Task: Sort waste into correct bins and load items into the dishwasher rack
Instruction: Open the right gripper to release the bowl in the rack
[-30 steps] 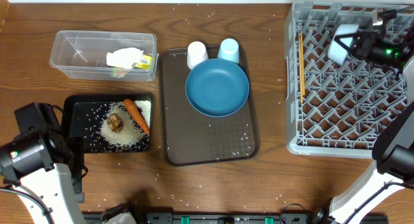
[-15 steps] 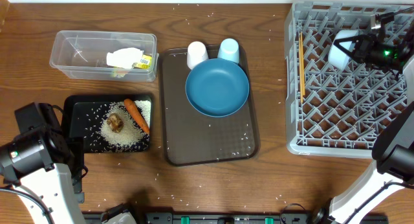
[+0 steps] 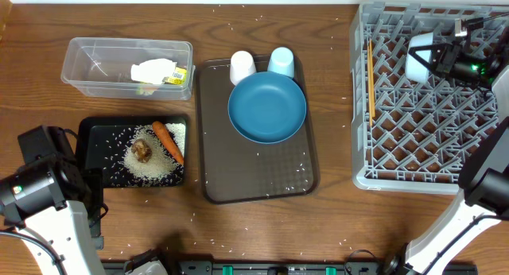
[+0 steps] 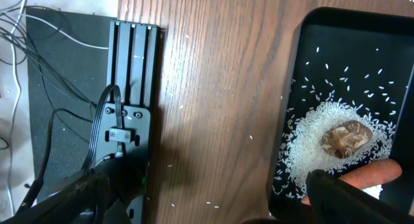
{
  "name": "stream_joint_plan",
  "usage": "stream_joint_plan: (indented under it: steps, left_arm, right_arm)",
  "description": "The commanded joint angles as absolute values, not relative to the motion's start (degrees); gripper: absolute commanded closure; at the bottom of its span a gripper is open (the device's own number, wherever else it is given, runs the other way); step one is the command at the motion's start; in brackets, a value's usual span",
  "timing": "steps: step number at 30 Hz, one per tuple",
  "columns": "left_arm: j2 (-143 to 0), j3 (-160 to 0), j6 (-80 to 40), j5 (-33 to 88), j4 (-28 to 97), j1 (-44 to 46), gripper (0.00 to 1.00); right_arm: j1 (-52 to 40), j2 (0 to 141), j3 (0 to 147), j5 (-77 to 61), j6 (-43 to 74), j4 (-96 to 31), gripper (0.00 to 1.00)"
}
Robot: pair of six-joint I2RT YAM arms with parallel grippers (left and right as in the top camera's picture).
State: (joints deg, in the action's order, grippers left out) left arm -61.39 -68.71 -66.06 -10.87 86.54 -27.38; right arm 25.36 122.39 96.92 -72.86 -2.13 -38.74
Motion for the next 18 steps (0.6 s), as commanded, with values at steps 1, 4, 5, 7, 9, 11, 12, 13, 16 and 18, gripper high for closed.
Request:
stream_joint_plan:
  steps: [1, 4, 5, 7, 9, 11, 12, 13, 16, 18]
  left_arm:
    - [-61.41, -68.84, -66.74, -11.51, 86.72, -27.73, 0.02]
    - [-61.41, -68.84, -66.74, -11.51, 86.72, -27.73, 0.02]
    - [-61.41, -68.84, -66.74, -11.51, 86.72, -27.73, 0.02]
    - [-61.41, -68.84, -66.74, -11.49, 86.72, -27.73, 0.02]
    - [-61.41, -68.84, -66.74, -11.51, 86.72, -27.73, 0.02]
    - [-61.41, -68.84, -66.74, -11.49, 86.72, -27.73, 0.02]
    - [-61.41, -68.84, -66.74, -11.49, 86.72, -27.73, 0.02]
    - [-61.41, -68.84, -66.74, -11.49, 86.72, -27.73, 0.02]
    - [-61.41, -68.84, -66.74, -11.49, 86.72, -27.73, 0.02]
    - [-61.41, -68.84, -66.74, -11.49, 86.72, -27.73, 0.02]
  right_arm:
    - [24.69, 124.20, 96.53, -80.16, 1.23, -37.78, 0.99]
    - [24.69, 124.20, 96.53, -79.92, 1.69, -37.60, 0.99]
    - [24.69, 124.20, 96.53, -79.79, 1.69, -38.00, 0.99]
    - [24.71, 124.20, 96.53, -78.19, 1.72, -38.72, 0.99]
    - [24.86, 124.20, 96.53, -74.83, 1.72, -40.10, 0.99]
    - [25.10, 124.20, 96.53, -69.36, 1.67, -42.09, 0.99]
    - [25.28, 124.20, 96.53, -66.76, 1.65, -43.03, 0.99]
    - [25.54, 124.20, 96.53, -64.10, 1.65, -44.07, 0.99]
    - [26.37, 124.20, 96.53, -60.88, 1.67, -45.74, 0.99]
    - [27.07, 124.14, 96.53, -61.08, 1.78, -45.78, 0.99]
